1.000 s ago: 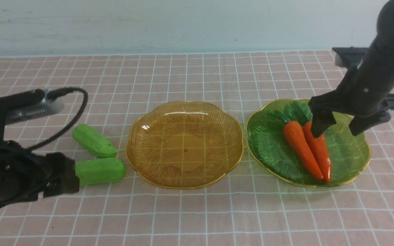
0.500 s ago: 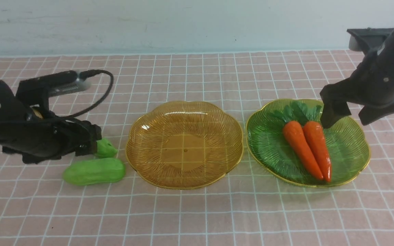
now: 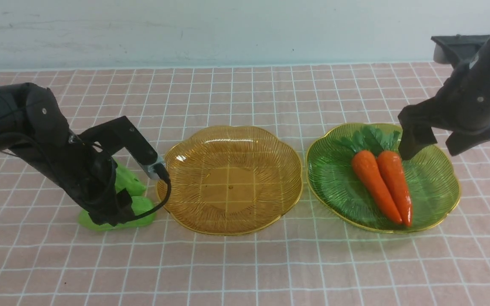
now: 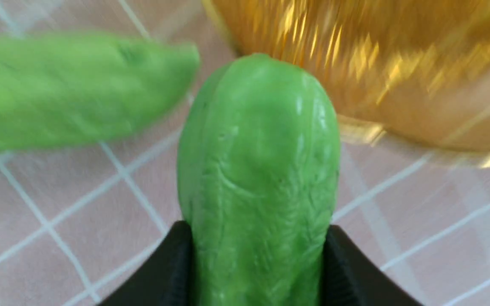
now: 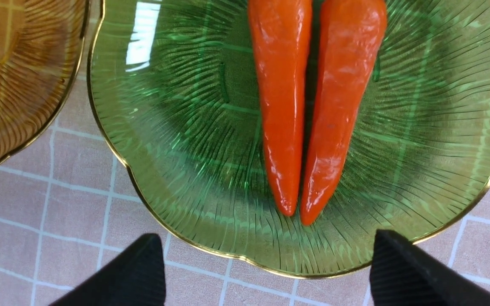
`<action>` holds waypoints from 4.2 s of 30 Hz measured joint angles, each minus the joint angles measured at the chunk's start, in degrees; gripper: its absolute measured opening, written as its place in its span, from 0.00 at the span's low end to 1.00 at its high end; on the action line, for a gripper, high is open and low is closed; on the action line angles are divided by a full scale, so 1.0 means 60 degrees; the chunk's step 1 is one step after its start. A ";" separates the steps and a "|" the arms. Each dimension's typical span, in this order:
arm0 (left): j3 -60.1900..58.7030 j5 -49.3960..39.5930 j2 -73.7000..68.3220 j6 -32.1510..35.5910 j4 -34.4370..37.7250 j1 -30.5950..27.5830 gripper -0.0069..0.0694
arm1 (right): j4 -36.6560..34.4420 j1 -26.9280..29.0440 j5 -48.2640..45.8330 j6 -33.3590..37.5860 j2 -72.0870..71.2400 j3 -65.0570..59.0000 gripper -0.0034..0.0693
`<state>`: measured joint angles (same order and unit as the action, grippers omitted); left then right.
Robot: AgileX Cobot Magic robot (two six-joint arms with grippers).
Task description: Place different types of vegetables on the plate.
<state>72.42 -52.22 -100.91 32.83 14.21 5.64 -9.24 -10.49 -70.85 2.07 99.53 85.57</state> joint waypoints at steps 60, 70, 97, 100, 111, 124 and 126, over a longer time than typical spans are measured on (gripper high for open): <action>0.3024 -0.1103 -0.1860 -0.4962 0.2621 -0.1468 0.48 | -0.0520 0.0000 0.0000 0.0707 0.0000 0.0000 0.85; 0.3563 -0.1158 -0.2561 -0.5190 -0.0898 0.1304 0.49 | -0.0752 0.0000 0.0000 0.0749 0.0000 0.0000 0.43; 0.6302 -0.2554 -0.2900 -0.6462 -0.2369 0.2339 0.75 | 0.0143 0.0000 0.6686 0.0869 -1.1706 -0.8102 0.03; 0.6302 -0.2726 -0.2900 -0.6564 -0.2369 0.2339 0.75 | 0.0074 0.0000 0.9651 0.1000 -1.2105 -0.9495 0.03; 0.6309 -0.2917 -0.2900 -0.6565 -0.2369 0.2339 0.22 | 0.0046 0.0000 1.1627 0.1021 -1.2137 -1.0818 0.03; 0.6309 -0.3035 -0.2279 -0.6565 -0.2232 0.2339 0.09 | 0.0083 0.0009 0.9850 0.1021 -1.4054 -1.3148 0.02; 0.6309 -0.3043 -0.2026 -0.6546 -0.2205 0.2339 0.09 | 0.0211 0.0142 0.9309 0.1021 -1.4783 -1.3653 0.02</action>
<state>110.27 -70.48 -113.07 -6.45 0.99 19.68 -7.98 -9.64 -15.00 8.20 10.83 3.65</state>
